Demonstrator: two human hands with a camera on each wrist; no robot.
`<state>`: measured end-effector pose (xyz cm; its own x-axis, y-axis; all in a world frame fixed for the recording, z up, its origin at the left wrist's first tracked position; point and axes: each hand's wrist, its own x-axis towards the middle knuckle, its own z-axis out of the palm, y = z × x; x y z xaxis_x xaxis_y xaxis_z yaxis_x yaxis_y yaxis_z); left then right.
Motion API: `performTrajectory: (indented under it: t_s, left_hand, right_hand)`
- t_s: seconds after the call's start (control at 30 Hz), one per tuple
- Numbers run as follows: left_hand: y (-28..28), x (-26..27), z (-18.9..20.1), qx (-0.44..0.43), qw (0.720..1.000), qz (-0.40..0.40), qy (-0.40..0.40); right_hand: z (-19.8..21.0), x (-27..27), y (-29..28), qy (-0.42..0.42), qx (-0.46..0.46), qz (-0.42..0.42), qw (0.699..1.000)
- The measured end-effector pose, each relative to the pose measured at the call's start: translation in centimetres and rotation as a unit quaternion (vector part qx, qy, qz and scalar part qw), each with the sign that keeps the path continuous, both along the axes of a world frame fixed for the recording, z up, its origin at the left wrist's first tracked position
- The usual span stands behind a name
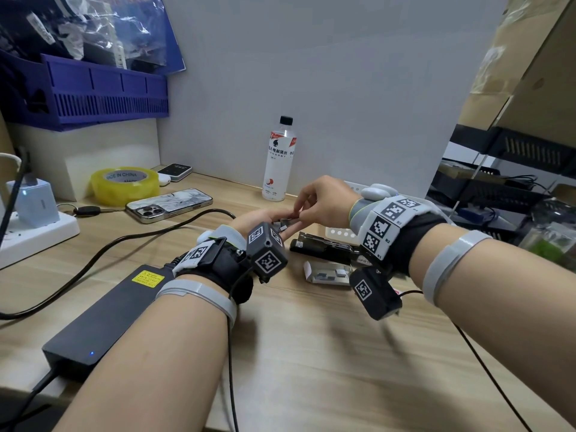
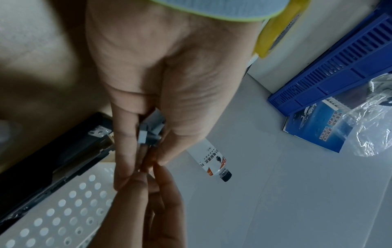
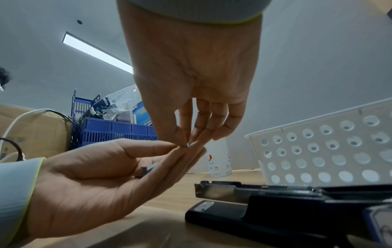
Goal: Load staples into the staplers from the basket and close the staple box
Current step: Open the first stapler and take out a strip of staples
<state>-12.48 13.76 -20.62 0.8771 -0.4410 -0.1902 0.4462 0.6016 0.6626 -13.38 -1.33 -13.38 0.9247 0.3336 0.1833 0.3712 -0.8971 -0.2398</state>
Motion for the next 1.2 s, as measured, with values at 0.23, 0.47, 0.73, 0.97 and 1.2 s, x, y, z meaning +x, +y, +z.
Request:
performTrajectory:
  t_s: [0.23,0.47,0.73,0.97,1.2]
  left_hand:
    - [0.2,-0.3,0.3,0.017,0.999,-0.016,-0.029]
    - [0.0,-0.8,0.3,0.038,0.999,0.002,0.001]
    - [0.2,0.0,0.0,0.032,0.998,0.046,0.037]
    - [0.5,0.2,-0.1,0.019,0.999,0.032,0.035]
    - [0.5,-0.4,-0.1,-0.019,0.999,0.016,0.043]
  right_hand:
    - [0.4,-0.1,-1.1,0.001,-0.039,-0.010,0.999]
    - [-0.5,0.3,-2.5,0.061,-0.056,-0.018,0.996]
    - [-1.2,-0.2,-3.1,0.056,-0.104,-0.014,0.993]
    - [-1.1,0.0,-3.1,0.065,-0.094,-0.010,0.993]
    - [-1.3,0.0,-3.2,0.053,-0.107,-0.010,0.993]
